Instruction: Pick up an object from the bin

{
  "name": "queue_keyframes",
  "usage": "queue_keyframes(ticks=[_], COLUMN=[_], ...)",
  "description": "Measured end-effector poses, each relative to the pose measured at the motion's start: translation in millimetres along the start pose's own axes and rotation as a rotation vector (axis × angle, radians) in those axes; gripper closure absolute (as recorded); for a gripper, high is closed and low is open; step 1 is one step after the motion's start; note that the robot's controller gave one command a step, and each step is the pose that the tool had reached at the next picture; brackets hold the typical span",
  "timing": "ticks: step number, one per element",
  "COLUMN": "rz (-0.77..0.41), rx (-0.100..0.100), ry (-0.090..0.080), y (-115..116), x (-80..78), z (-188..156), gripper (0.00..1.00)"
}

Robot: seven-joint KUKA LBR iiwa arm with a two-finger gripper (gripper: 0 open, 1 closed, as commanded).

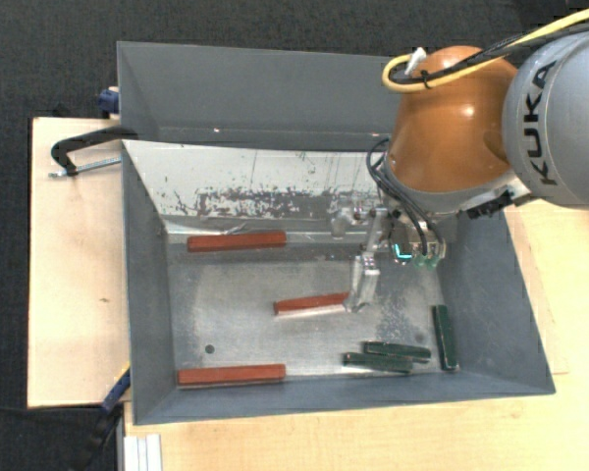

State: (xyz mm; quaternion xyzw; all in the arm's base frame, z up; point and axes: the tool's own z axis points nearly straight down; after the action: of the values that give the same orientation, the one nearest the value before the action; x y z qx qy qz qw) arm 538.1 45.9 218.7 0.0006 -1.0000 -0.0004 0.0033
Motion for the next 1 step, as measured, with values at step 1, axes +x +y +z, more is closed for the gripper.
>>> queue_keyframes(ticks=[1], rz=[0.002], rx=[-0.001], ry=[-0.008], y=[-0.3], x=[-1.6], z=[-4.0], gripper=[1.0])
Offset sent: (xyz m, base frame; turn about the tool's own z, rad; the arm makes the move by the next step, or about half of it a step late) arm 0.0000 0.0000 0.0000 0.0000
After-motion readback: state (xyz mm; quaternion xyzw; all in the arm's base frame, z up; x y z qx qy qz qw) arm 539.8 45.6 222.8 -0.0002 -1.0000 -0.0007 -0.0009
